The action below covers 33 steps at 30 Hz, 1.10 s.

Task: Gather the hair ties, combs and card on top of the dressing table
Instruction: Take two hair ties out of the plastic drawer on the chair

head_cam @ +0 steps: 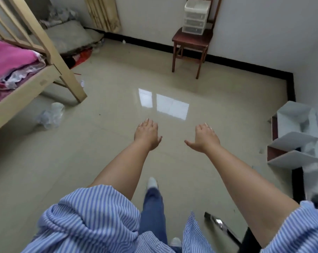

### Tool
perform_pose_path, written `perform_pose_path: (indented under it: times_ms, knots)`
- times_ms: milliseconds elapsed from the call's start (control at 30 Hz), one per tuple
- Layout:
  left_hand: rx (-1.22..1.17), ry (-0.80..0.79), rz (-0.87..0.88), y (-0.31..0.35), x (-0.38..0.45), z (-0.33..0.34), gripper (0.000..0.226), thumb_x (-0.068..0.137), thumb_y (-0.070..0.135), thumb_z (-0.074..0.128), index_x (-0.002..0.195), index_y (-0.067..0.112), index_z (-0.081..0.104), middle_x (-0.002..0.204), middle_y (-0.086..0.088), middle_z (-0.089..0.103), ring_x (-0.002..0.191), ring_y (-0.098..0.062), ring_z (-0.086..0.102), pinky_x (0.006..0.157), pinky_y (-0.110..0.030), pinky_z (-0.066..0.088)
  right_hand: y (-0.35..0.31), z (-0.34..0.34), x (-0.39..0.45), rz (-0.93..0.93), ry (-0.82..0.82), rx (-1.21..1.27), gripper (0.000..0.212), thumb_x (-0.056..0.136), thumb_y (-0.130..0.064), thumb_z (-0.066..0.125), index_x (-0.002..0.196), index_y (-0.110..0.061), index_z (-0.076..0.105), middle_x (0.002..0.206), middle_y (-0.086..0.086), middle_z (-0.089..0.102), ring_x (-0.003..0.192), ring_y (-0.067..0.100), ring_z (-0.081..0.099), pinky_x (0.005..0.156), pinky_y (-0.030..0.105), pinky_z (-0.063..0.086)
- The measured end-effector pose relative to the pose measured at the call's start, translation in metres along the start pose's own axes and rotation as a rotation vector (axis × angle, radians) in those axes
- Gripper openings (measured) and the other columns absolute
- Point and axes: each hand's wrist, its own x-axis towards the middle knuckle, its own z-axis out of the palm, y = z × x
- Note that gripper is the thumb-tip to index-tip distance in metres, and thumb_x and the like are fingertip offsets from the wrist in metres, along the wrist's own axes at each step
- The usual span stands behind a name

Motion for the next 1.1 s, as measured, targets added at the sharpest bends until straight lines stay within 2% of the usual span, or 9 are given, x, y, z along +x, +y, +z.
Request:
perform_pose_path:
  times_ms: [133,267,467,700,833,900,1100]
  knots:
    - [-0.008,0.033,0.000,-0.035,0.142,-0.042,0.065,0.097,0.038,0.038,0.145,0.002,0.012,0.157,-0.015,0.011,0.146,-0.027,0.004,0.120,-0.037,0.012,-0.016,-0.047,0.144,0.009,0.041,-0.009,0.079,0.086,-0.051,0.053,0.139,0.001,0.026,0.151,0.016,0.028,0.144,0.029,0.015,0.120,0.039,0.015]
    - [0.037,0.006,0.074,-0.061,0.273,-0.095,0.067,0.098,0.037,0.035,0.146,0.001,0.005,0.158,-0.015,0.003,0.146,-0.027,-0.002,0.121,-0.038,0.007,-0.035,-0.103,0.272,0.006,0.059,-0.043,0.082,0.085,-0.054,0.051,0.140,0.001,0.025,0.152,0.016,0.026,0.144,0.029,0.014,0.121,0.039,0.011]
    - [0.007,-0.035,0.159,-0.073,0.462,-0.161,0.066,0.099,0.034,0.034,0.146,0.000,0.004,0.158,-0.016,0.002,0.146,-0.027,-0.002,0.121,-0.037,0.005,-0.040,-0.172,0.453,-0.005,0.078,-0.014,0.079,0.087,-0.053,0.048,0.141,-0.001,0.023,0.154,0.013,0.023,0.145,0.026,0.010,0.121,0.038,0.008]
    - [0.015,-0.001,0.215,-0.064,0.723,-0.239,0.065,0.098,0.033,0.039,0.145,0.000,0.010,0.157,-0.015,0.008,0.146,-0.026,0.001,0.121,-0.037,0.007,0.007,-0.265,0.702,0.059,0.095,0.068,0.076,0.087,-0.050,0.051,0.139,0.000,0.027,0.152,0.013,0.026,0.145,0.026,0.011,0.121,0.038,0.010]
    - [0.018,-0.012,0.189,-0.061,0.854,-0.288,0.065,0.098,0.034,0.038,0.145,-0.001,0.010,0.157,-0.015,0.010,0.146,-0.027,0.002,0.120,-0.038,0.008,0.037,-0.320,0.830,0.152,0.093,0.120,0.064,0.088,-0.045,0.053,0.129,0.002,0.039,0.144,0.016,0.040,0.143,0.028,0.019,0.120,0.041,0.014]
    - [0.013,-0.001,0.213,-0.061,0.896,-0.304,0.065,0.097,0.035,0.038,0.145,-0.001,0.011,0.157,-0.015,0.011,0.146,-0.026,0.002,0.120,-0.038,0.008,0.043,-0.334,0.868,0.185,0.074,0.148,0.063,0.088,-0.043,0.053,0.128,0.003,0.040,0.143,0.017,0.041,0.143,0.029,0.019,0.120,0.041,0.015]
    - [0.057,-0.025,0.253,-0.068,1.104,-0.342,0.068,0.096,0.037,0.041,0.145,0.000,0.013,0.156,-0.015,0.014,0.146,-0.027,0.005,0.120,-0.038,0.012,0.067,-0.371,1.055,0.223,0.011,0.162,0.051,0.089,-0.038,0.052,0.120,0.002,0.045,0.133,0.015,0.048,0.137,0.029,0.027,0.118,0.042,0.019]
